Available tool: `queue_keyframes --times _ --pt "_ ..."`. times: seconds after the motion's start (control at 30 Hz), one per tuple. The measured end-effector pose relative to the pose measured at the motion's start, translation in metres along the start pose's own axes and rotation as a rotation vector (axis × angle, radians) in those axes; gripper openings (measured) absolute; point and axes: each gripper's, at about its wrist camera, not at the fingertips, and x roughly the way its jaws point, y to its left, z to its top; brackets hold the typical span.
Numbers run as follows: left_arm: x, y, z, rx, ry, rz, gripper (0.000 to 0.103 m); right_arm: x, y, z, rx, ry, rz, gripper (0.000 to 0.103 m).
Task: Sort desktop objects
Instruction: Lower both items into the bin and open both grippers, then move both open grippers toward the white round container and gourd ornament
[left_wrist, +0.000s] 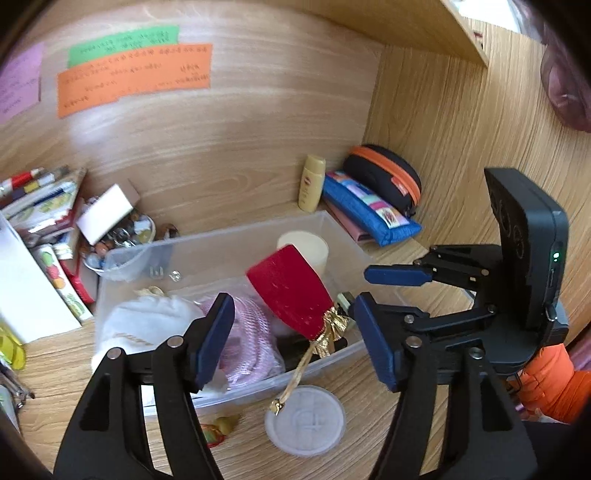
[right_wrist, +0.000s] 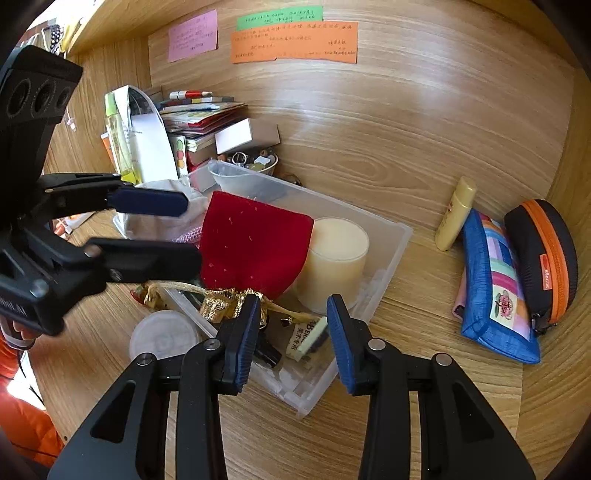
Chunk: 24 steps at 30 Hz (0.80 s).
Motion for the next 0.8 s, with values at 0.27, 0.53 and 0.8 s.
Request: queue_keyframes --times 0.27,0.53,0.8 --pt "-0.024 0.016 -0.004 -0.035 -0.062 0.099 0.089 -0.014 0.005 0.000 0.017 -0.032 -0.023 0.057" --pt "-0.044 0.038 -0.027 -0.088 -0.082 0.210 0.098 -0.025 0.016 -0.003 0.036 -0.053 -0.035 0.083" --pt "-0.053 0.057 -0.056 -0.145 -0.044 0.265 0.099 -0.036 0.034 -0.016 0.066 -0.047 -0.007 0.084"
